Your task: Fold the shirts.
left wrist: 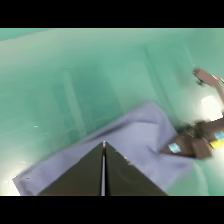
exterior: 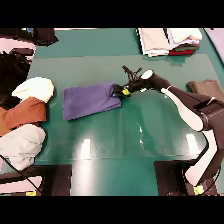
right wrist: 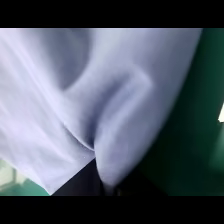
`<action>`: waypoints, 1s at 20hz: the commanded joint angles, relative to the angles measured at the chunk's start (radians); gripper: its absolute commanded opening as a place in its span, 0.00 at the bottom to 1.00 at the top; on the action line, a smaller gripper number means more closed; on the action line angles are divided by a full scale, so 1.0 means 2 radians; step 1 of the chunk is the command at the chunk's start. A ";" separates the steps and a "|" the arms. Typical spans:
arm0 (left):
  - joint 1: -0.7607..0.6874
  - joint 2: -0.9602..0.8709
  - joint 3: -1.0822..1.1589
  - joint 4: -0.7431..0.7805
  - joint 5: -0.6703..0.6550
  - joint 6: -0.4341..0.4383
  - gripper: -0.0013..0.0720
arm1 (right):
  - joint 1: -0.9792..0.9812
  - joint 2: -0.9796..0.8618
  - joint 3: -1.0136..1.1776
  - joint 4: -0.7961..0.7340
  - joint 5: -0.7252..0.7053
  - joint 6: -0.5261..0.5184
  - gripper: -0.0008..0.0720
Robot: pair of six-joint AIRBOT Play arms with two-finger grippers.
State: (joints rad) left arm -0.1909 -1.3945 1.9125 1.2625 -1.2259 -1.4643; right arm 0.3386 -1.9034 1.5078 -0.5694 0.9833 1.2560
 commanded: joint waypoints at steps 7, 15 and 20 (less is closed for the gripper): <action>-0.109 0.000 0.000 0.028 0.000 0.003 0.05 | -0.207 0.145 0.052 -0.165 0.044 0.034 0.03; -0.127 0.000 0.000 0.016 0.035 -0.015 0.05 | -0.514 0.228 0.052 -0.211 0.106 0.037 0.03; -0.127 0.000 0.000 0.010 0.037 -0.016 0.05 | -0.569 0.228 0.052 -0.209 0.102 0.037 0.03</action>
State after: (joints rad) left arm -0.4431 -1.3949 1.9121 1.2919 -1.1622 -1.4879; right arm -0.7246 -1.4559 1.6108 -0.9821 1.1873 1.3289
